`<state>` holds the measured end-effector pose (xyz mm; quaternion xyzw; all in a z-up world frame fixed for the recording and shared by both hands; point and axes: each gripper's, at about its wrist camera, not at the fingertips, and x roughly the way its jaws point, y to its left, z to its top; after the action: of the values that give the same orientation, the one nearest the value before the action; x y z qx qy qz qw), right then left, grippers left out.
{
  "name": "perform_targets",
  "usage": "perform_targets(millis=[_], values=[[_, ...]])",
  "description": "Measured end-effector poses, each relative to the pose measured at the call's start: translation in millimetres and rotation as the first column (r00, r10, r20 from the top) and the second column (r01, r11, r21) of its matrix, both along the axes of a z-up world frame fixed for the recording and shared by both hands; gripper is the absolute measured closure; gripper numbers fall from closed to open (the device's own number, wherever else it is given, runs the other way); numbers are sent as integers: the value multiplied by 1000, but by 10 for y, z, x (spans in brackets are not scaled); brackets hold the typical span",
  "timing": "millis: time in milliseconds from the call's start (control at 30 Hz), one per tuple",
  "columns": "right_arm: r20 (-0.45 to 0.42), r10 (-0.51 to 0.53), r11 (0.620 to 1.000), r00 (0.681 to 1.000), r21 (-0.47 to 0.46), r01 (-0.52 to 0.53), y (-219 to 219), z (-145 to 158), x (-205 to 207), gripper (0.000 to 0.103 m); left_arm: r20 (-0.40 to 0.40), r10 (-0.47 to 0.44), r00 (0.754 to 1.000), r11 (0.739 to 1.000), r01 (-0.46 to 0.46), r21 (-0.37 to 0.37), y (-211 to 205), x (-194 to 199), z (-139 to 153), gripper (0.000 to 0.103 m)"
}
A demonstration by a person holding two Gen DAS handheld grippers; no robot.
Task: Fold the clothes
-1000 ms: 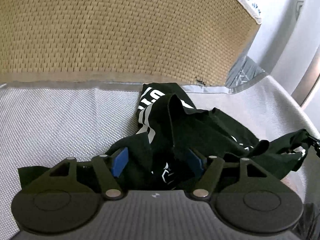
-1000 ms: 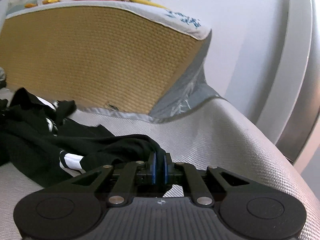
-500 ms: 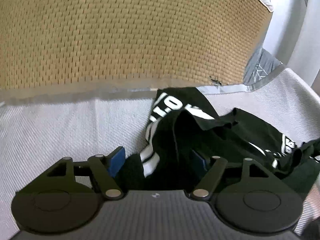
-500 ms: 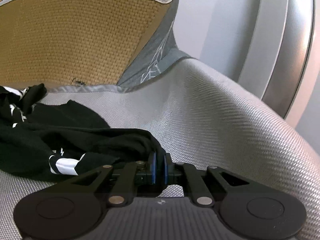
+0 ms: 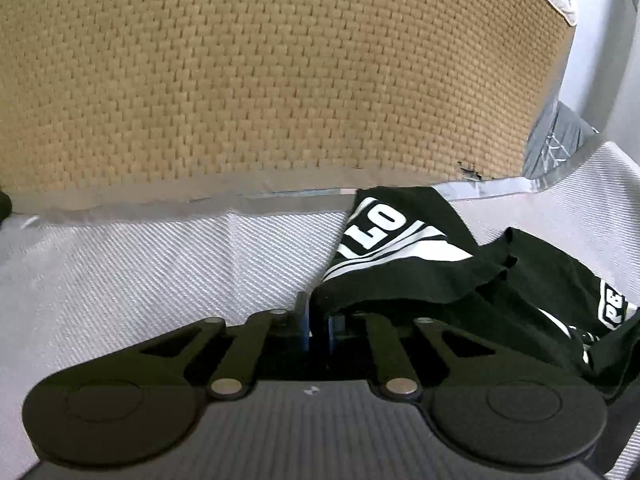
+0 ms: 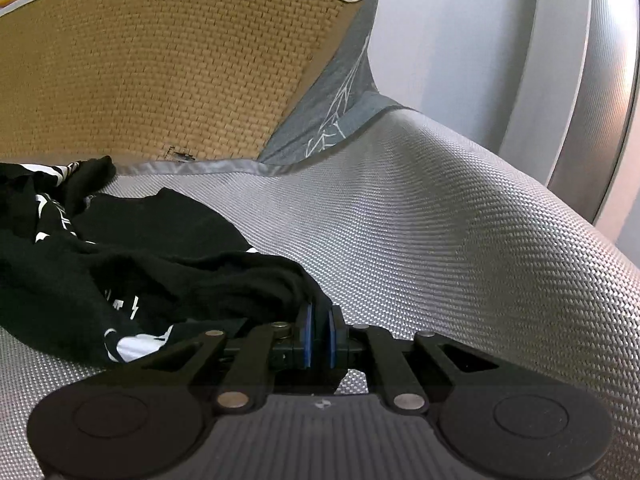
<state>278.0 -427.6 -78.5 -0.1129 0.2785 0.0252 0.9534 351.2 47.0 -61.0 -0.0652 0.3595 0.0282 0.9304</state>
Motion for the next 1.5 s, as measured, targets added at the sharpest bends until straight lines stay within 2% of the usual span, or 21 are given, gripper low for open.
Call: perform_targets(millis=[200,367,667,800,1000,1100,1267,1333,1367,1433,1500], values=[[19,3,1000,1000,-4,-3,14,15,-16,94,77,78,994,997,-79,7,198,-67,173,95],[37,23,1000,999,-4,-23,53,37,-26,94,92,120,988,990,-126,60,356,-52,254,95],[49,55,998,997,5,-55,142,47,-59,94,111,204,973,974,-213,74,698,-163,295,95],[40,79,997,996,9,-79,237,13,-12,94,104,248,963,960,-259,107,901,-202,293,95],[42,115,993,992,-4,-115,472,-27,60,94,85,322,943,938,-330,103,1182,-394,236,95],[41,148,988,988,-53,-146,609,-36,77,94,74,336,939,936,-341,90,1300,-485,207,95],[27,164,986,986,-31,-163,666,34,180,94,31,328,944,940,-329,87,1417,-549,146,93],[8,151,988,988,12,-151,650,57,270,94,6,320,947,945,-319,71,1441,-551,122,88],[-5,146,989,989,38,-146,626,64,327,94,-24,317,948,946,-315,70,1452,-546,97,81],[-35,135,988,990,77,-132,608,58,412,93,-79,318,945,944,-307,120,1385,-552,69,62],[-60,124,988,990,103,-117,608,53,467,91,-100,286,953,947,-265,181,1305,-594,60,62]])
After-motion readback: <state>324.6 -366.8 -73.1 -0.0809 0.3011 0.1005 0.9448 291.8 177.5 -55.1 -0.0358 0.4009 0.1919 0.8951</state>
